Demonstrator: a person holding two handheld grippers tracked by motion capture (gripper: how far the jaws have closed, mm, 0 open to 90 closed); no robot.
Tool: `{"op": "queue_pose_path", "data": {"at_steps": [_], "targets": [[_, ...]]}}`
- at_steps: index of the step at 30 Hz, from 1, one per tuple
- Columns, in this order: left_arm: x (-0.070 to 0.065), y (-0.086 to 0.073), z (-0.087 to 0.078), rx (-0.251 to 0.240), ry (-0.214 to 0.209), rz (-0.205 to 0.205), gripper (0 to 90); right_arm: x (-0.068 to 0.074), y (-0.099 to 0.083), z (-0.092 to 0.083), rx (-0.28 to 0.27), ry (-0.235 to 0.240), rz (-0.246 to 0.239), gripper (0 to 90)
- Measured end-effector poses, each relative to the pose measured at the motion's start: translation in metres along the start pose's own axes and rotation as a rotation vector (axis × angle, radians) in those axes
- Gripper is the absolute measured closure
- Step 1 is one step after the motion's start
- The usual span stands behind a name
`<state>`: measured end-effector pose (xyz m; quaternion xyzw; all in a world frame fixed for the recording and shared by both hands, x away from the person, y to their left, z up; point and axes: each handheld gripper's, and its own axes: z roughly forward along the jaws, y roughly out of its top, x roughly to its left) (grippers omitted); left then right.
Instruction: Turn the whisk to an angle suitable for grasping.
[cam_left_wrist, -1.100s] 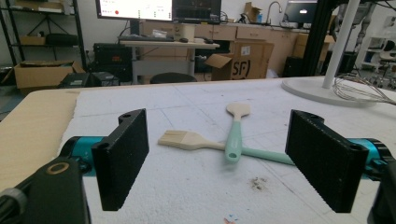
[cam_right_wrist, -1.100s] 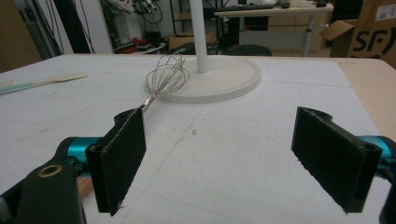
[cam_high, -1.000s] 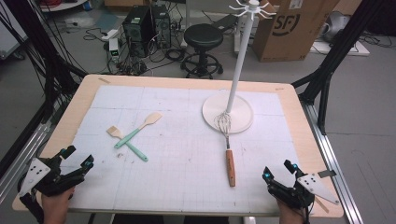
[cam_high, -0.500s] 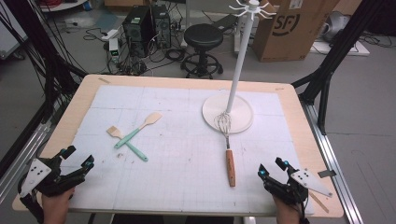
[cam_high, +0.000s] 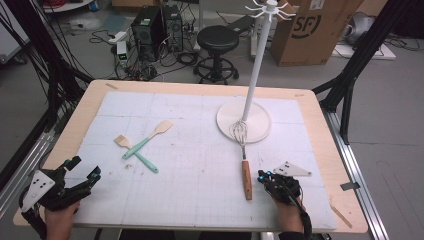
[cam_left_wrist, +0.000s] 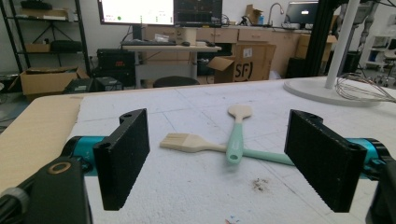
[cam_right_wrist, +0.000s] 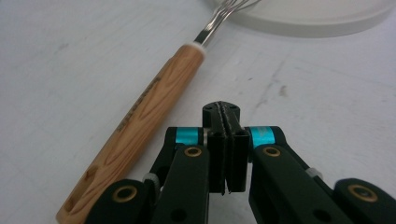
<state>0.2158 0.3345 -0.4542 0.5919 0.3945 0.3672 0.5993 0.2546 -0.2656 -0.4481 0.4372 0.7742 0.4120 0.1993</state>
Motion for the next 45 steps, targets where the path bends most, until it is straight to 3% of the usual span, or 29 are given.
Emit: {"op": "queue_pose_path", "data": {"at_steps": [3, 4, 5, 6, 18, 22, 29, 33, 45], "targets": [[0.0, 0.0, 0.0, 0.003, -0.001, 0.006, 22.7, 0.004, 0.001, 0.003, 0.036, 0.039, -0.032, 89.2], [0.0, 0.0, 0.0, 0.004, -0.001, 0.007, 22.7, 0.007, 0.002, 0.005, 0.054, 0.082, -0.054, 89.2], [0.0, 0.0, 0.0, 0.003, 0.0, 0.009, 22.7, 0.007, 0.002, 0.005, 0.054, 0.082, -0.054, 89.2], [0.0, 0.0, 0.0, 0.001, 0.002, 0.01, 22.8, 0.013, 0.002, 0.006, 0.063, 0.12, -0.071, 89.3], [-0.001, 0.0, 0.0, 0.003, 0.005, 0.008, 22.8, 0.038, 0.005, 0.013, 0.071, 0.231, -0.13, 89.3], [-0.001, 0.0, 0.0, 0.004, 0.006, 0.01, 22.9, 0.053, 0.011, 0.021, 0.08, 0.275, -0.179, 89.3], [-0.001, 0.0, 0.0, 0.006, 0.007, 0.01, 22.9, 0.068, 0.019, 0.034, 0.093, 0.312, -0.206, 89.2], [-0.001, 0.0, 0.0, 0.004, 0.006, 0.011, 22.9, 0.085, 0.028, 0.05, 0.1, 0.34, -0.238, 89.2], [-0.001, 0.0, 0.001, 0.011, 0.008, 0.016, 23.2, 0.111, 0.052, 0.083, 0.107, 0.317, -0.282, 89.2]]}}
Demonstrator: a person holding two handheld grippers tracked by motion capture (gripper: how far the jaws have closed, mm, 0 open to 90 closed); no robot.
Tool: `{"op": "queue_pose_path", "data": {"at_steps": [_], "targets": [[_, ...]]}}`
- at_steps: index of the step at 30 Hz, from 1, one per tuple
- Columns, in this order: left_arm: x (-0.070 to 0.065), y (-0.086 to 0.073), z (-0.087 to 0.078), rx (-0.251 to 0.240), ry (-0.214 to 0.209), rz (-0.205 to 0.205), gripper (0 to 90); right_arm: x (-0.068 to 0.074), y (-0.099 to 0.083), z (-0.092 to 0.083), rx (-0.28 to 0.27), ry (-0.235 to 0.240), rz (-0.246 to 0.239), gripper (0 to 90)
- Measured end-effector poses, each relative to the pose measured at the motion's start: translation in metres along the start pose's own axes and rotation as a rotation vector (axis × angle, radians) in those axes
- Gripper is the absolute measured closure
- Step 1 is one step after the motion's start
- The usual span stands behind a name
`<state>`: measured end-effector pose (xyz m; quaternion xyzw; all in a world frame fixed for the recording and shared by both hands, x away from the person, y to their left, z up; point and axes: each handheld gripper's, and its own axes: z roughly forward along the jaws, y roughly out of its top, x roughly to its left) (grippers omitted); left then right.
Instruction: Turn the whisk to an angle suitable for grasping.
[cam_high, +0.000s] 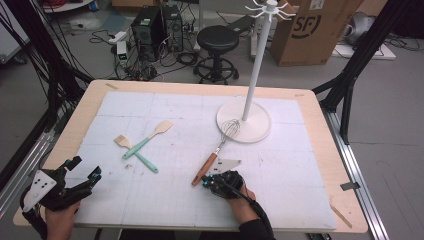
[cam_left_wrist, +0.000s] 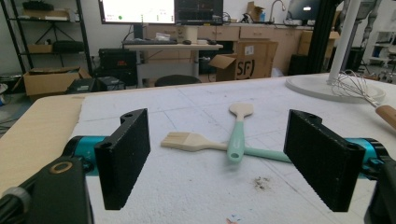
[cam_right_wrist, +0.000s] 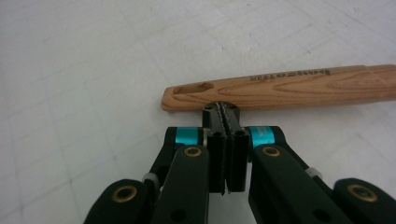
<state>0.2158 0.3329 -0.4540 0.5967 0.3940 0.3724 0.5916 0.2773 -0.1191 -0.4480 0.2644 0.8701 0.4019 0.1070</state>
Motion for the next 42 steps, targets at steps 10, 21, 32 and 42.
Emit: {"op": "queue_pose_path", "data": {"at_steps": [10, 21, 32, 42], "targets": [[0.0, 0.0, 0.0, -0.002, 0.0, 0.0, 23.3, 0.011, 0.026, 0.03, 0.0, 0.007, -0.023, 89.2], [0.0, 0.0, 0.0, -0.002, -0.003, 0.001, 23.6, -0.025, 0.009, -0.007, -0.121, -0.08, 0.106, 89.2], [0.0, 0.0, 0.0, 0.001, -0.003, 0.001, 23.6, -0.072, 0.019, -0.006, -0.187, -0.194, 0.155, 89.2], [0.0, 0.0, 0.0, -0.003, -0.005, 0.002, 23.6, -0.078, 0.038, 0.007, -0.101, -0.152, 0.118, 89.2]]}}
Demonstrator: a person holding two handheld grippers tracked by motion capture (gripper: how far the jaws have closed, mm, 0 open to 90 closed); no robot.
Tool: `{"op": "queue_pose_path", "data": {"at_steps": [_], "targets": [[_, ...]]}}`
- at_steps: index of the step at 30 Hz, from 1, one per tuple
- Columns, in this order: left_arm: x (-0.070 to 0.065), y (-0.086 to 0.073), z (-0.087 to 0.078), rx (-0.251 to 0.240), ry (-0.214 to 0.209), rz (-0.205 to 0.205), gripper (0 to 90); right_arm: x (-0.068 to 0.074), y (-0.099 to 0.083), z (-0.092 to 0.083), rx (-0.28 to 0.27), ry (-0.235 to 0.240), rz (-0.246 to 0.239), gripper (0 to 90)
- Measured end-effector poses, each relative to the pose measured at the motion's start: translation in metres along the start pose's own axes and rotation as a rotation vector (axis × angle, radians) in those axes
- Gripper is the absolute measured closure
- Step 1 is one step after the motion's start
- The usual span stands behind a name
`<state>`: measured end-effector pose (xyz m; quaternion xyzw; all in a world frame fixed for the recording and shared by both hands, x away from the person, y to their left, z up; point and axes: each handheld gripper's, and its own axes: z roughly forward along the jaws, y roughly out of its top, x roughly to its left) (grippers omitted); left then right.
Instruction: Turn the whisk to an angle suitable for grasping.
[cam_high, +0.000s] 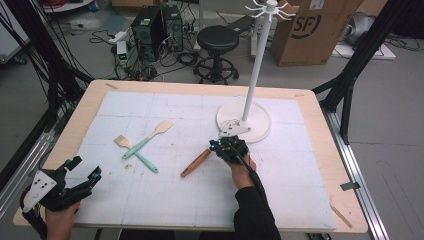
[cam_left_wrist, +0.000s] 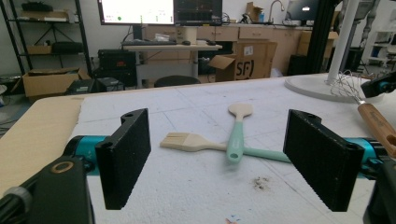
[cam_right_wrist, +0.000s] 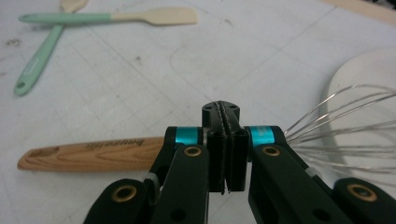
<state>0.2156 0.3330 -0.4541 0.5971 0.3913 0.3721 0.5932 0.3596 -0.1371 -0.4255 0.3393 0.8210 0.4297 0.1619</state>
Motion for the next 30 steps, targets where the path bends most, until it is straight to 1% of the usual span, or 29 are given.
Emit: {"op": "queue_pose_path", "data": {"at_steps": [1, 4, 5, 7, 8, 9, 10, 11, 12, 13, 15, 18, 19, 20, 22, 24, 26, 27, 29, 30], "targets": [[0.0, 0.0, 0.0, 0.0, 0.0, 0.001, 23.7, 0.0, -0.002, 0.002, 0.025, 0.014, 0.007, 89.2], [0.0, 0.0, 0.0, 0.0, 0.0, 0.001, 23.7, 0.003, -0.002, 0.003, 0.027, 0.017, 0.0, 89.2], [0.0, 0.0, 0.0, 0.001, -0.001, 0.0, 23.7, 0.005, -0.001, 0.003, 0.028, 0.036, 0.003, 89.2], [0.0, 0.0, 0.0, 0.0, 0.0, 0.001, 23.7, 0.007, -0.002, 0.004, 0.034, 0.041, 0.003, 89.2], [0.0, 0.0, 0.0, 0.0, 0.0, 0.001, 23.7, 0.009, -0.002, 0.005, 0.049, 0.058, -0.003, 89.2], [0.0, 0.0, 0.0, 0.0, 0.0, 0.001, 23.7, 0.014, -0.003, 0.008, 0.071, 0.075, -0.015, 89.2], [0.0, 0.0, 0.0, 0.0, 0.0, 0.001, 23.7, 0.014, -0.003, 0.008, 0.071, 0.075, -0.015, 89.2], [0.0, 0.0, 0.0, 0.0, 0.0, 0.002, 23.7, 0.016, -0.004, 0.009, 0.075, 0.088, -0.019, 89.2], [0.0, 0.0, 0.0, -0.001, 0.0, 0.002, 23.8, 0.021, -0.005, 0.011, 0.076, 0.104, -0.032, 89.2], [0.0, 0.0, 0.0, -0.001, 0.0, 0.002, 23.7, 0.024, -0.005, 0.012, 0.078, 0.111, -0.04, 89.2], [0.0, 0.0, 0.0, -0.001, 0.001, 0.002, 23.8, 0.031, -0.006, 0.016, 0.089, 0.146, -0.058, 89.2], [0.0, 0.0, 0.0, -0.001, 0.0, 0.002, 23.7, 0.038, -0.006, 0.019, 0.103, 0.193, -0.074, 89.2], [0.0, 0.0, 0.0, 0.0, 0.0, 0.002, 23.7, 0.039, -0.005, 0.019, 0.097, 0.205, -0.078, 89.2], [0.0, 0.0, 0.0, 0.0, 0.001, 0.002, 23.7, 0.038, -0.005, 0.018, 0.084, 0.206, -0.077, 89.2], [0.0, 0.0, 0.0, 0.002, 0.002, 0.003, 23.7, 0.034, -0.001, 0.013, 0.039, 0.182, -0.054, 89.2], [0.0, 0.0, 0.0, 0.0, 0.002, 0.003, 23.7, 0.023, 0.003, 0.008, 0.004, 0.136, -0.012, 89.3], [0.0, 0.0, 0.0, 0.001, 0.001, 0.002, 23.8, 0.016, 0.004, 0.007, -0.002, 0.104, 0.011, 89.2], [0.0, 0.0, 0.0, 0.002, 0.001, 0.001, 23.8, 0.013, 0.004, 0.01, 0.002, 0.087, 0.014, 89.2], [0.0, 0.0, 0.0, 0.002, 0.001, 0.002, 23.8, 0.013, 0.003, 0.012, 0.005, 0.078, 0.011, 89.2], [0.0, 0.0, 0.0, 0.001, 0.001, 0.001, 23.8, 0.013, 0.004, 0.018, 0.002, 0.063, 0.009, 89.2]]}}
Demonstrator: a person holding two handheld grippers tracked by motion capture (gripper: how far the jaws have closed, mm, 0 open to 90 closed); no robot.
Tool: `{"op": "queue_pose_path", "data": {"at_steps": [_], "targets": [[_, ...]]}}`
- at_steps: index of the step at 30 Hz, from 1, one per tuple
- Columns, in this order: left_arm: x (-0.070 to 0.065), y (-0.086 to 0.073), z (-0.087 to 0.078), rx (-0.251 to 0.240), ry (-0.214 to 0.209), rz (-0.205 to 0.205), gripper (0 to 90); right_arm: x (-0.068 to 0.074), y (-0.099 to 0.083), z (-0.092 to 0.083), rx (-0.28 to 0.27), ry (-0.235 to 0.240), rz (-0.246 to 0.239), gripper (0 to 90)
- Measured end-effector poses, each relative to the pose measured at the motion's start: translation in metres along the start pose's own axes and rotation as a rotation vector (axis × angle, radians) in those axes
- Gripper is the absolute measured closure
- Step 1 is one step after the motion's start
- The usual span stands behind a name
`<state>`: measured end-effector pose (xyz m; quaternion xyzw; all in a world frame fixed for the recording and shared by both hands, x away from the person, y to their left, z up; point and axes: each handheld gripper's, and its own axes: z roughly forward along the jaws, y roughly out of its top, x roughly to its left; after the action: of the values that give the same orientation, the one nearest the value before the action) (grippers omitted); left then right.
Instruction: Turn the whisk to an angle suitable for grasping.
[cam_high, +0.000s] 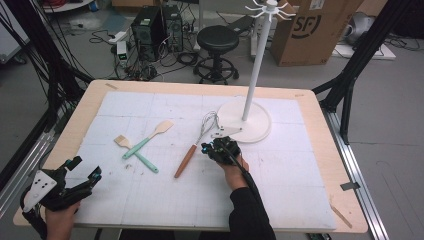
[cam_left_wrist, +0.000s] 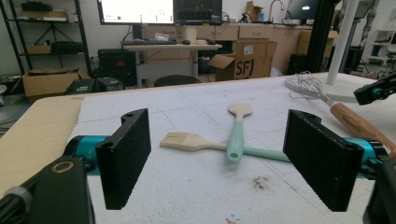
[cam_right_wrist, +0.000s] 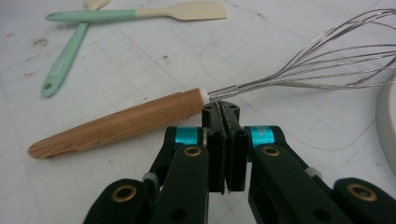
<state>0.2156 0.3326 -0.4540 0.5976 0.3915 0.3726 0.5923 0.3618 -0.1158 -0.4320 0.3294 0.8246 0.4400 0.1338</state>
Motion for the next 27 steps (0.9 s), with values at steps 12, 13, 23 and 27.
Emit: {"op": "queue_pose_path", "data": {"at_steps": [12, 13, 23, 27], "targets": [[0.0, 0.0, 0.0, -0.004, -0.001, 0.002, 23.9, 0.002, 0.038, 0.036, 0.049, -0.051, -0.035, 89.2], [0.0, 0.0, -0.001, -0.005, -0.002, 0.002, 23.9, 0.002, 0.038, 0.036, 0.049, -0.051, -0.035, 89.2], [-0.001, 0.0, -0.001, -0.013, -0.002, 0.009, 24.0, 0.007, 0.024, 0.035, 0.114, 0.012, -0.037, 89.3], [-0.001, 0.0, -0.001, -0.009, -0.003, 0.01, 24.0, 0.012, 0.016, 0.026, 0.101, 0.027, -0.05, 89.3]]}}
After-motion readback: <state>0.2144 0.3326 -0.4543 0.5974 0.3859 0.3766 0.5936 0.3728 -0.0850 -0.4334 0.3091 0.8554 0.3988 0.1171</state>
